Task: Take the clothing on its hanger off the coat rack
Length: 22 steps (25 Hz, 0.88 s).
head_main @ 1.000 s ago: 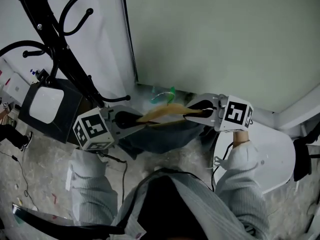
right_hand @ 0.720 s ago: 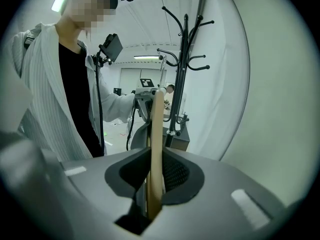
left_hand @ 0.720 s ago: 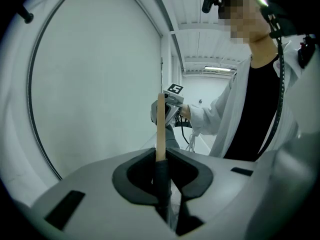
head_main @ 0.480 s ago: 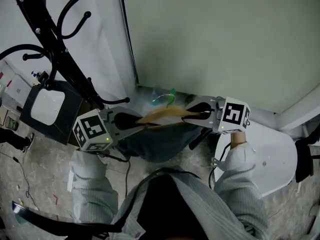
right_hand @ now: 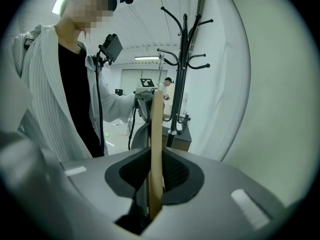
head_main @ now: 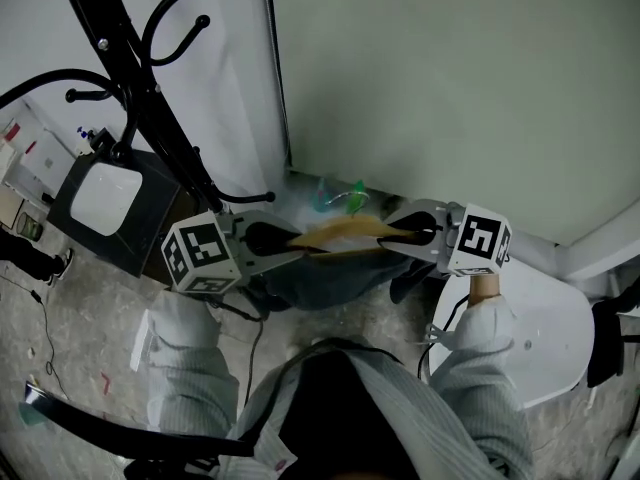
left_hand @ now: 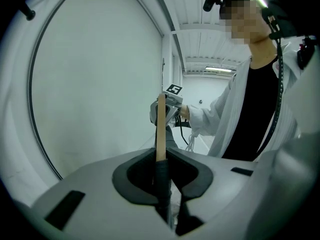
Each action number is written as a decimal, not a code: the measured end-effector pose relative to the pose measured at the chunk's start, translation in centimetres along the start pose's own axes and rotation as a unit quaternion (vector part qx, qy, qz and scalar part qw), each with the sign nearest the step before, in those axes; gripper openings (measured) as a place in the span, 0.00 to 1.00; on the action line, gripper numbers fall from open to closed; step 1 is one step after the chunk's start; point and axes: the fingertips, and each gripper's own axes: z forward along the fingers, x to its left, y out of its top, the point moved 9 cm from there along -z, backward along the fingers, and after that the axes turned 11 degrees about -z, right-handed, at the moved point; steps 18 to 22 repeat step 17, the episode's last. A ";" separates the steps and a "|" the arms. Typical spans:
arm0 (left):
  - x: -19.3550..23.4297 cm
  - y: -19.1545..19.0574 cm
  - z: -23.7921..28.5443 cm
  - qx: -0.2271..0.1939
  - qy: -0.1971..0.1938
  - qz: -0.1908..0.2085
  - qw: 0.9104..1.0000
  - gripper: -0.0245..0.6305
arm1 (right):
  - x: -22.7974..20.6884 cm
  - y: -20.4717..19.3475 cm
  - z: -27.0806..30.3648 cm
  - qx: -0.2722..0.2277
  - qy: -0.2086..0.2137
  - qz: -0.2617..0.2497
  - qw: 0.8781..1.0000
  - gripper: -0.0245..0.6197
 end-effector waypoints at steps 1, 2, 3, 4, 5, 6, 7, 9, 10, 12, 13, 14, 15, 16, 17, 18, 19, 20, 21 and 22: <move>0.0 -0.1 0.0 -0.001 -0.001 -0.002 1.000 0.14 | 0.0 0.0 0.1 0.001 0.001 0.000 1.000 0.12; 0.1 -0.2 0.1 -0.001 -0.002 -0.003 1.000 0.14 | 0.1 -0.1 0.1 0.003 0.002 0.001 1.000 0.12; 0.1 -0.3 0.2 -0.001 -0.003 -0.004 1.000 0.14 | 0.1 -0.1 0.1 0.005 0.002 0.001 1.000 0.12; 0.1 -0.4 0.2 0.000 -0.004 -0.004 1.000 0.14 | 0.2 -0.1 0.1 0.006 0.002 0.001 1.000 0.12; 0.1 -0.4 0.2 0.001 -0.004 -0.004 1.000 0.14 | 0.2 -0.1 0.1 0.007 0.002 0.001 1.000 0.12; 0.0 -0.4 0.2 0.002 -0.003 -0.003 1.000 0.14 | 0.1 0.0 0.1 0.007 0.003 0.000 1.000 0.12; 0.0 -0.4 0.1 0.002 -0.003 -0.003 1.000 0.14 | 0.1 0.1 0.1 0.007 0.004 -0.001 1.000 0.12; 0.0 -0.4 0.0 0.001 -0.003 -0.004 1.000 0.14 | 0.1 0.2 0.1 0.008 0.005 -0.002 1.000 0.12; 0.0 -0.4 0.0 0.000 -0.004 -0.005 1.000 0.14 | 0.0 0.3 0.1 0.009 0.005 -0.002 1.000 0.12; -0.1 -0.5 -0.1 -0.001 -0.006 -0.006 1.000 0.14 | 0.1 0.4 0.2 0.010 0.005 -0.001 1.000 0.12; -0.1 -0.6 -0.2 0.000 -0.007 -0.006 1.000 0.14 | 0.2 0.4 0.3 0.010 0.005 0.001 1.000 0.12; -0.2 -0.6 -0.3 0.001 -0.009 -0.006 1.000 0.14 | 0.3 0.5 0.3 0.009 0.005 0.003 1.000 0.12; -0.2 -0.5 -0.3 0.003 -0.011 -0.005 1.000 0.14 | 0.4 0.5 0.3 0.008 0.004 0.005 1.000 0.12; -0.2 -0.5 -0.4 0.005 -0.013 -0.004 1.000 0.14 | 0.5 0.5 0.4 0.006 0.003 0.007 1.000 0.12; -0.2 -0.4 -0.5 0.008 -0.015 -0.003 1.000 0.14 | 0.6 0.6 0.4 0.005 0.002 0.009 1.000 0.12; -0.2 -0.4 -0.5 0.008 -0.015 -0.003 1.000 0.14 | 0.6 0.6 0.4 0.005 0.002 0.009 1.000 0.12; -0.2 -0.4 -0.5 0.008 -0.015 -0.003 1.000 0.14 | 0.6 0.6 0.4 0.005 0.002 0.009 1.000 0.12; -0.2 -0.4 -0.5 0.008 -0.015 -0.003 1.000 0.14 | 0.6 0.6 0.4 0.005 0.002 0.009 1.000 0.12; -0.2 -0.4 -0.5 0.008 -0.015 -0.003 1.000 0.14 | 0.6 0.6 0.4 0.005 0.002 0.009 1.000 0.12; -0.2 -0.4 -0.5 0.008 -0.015 -0.003 1.000 0.14 | 0.6 0.6 0.4 0.005 0.002 0.009 1.000 0.12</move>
